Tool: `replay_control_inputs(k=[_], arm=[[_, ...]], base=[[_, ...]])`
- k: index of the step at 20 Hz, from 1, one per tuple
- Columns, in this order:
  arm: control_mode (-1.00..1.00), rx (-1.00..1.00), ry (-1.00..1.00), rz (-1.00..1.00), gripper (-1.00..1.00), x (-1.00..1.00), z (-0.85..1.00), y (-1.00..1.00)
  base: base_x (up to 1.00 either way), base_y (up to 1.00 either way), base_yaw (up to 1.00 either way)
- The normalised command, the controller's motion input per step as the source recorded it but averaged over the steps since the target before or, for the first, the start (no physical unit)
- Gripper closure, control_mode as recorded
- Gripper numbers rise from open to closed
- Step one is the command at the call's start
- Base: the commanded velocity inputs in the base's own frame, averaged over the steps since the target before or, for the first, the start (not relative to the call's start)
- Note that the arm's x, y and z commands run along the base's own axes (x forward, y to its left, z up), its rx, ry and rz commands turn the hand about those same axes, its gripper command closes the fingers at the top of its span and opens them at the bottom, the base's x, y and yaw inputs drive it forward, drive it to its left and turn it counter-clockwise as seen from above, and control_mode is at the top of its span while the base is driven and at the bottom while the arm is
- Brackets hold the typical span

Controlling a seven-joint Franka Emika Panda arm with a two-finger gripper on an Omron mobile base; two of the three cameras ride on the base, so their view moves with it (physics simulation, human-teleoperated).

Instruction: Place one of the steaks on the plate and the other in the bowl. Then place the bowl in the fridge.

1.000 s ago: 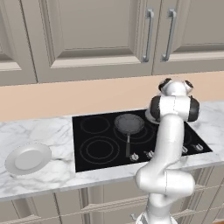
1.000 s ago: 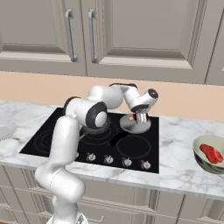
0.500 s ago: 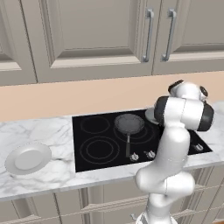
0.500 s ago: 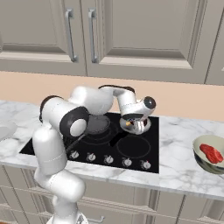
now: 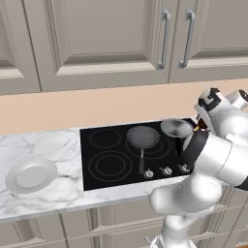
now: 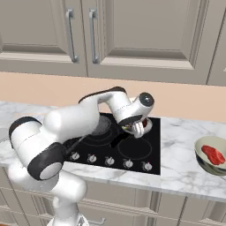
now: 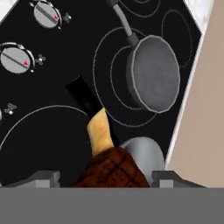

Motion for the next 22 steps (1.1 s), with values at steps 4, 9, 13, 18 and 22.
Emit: replay_control_inputs(k=[4,9,13,18,22], arm=[[-1.0,-0.03,-0.03,0.08,1.0,-1.0,0.45,0.6],[-1.0,-0.01,-0.1,0.08,1.0,-1.0,0.64,0.85],[-1.0,-0.07,-0.08,0.13,1.0,-0.89,0.51,0.99],[-1.0,-0.11,-0.01,0.21,1.0,-0.79,0.08,1.0],[-1.0,-0.08,0.0,0.23,1.0,-0.52,0.13,1.0]], base=[[0.0,0.0,0.0],[0.0,0.0,0.0],[0.0,0.0,0.0],[0.0,0.0,0.0],[0.0,0.0,0.0]])
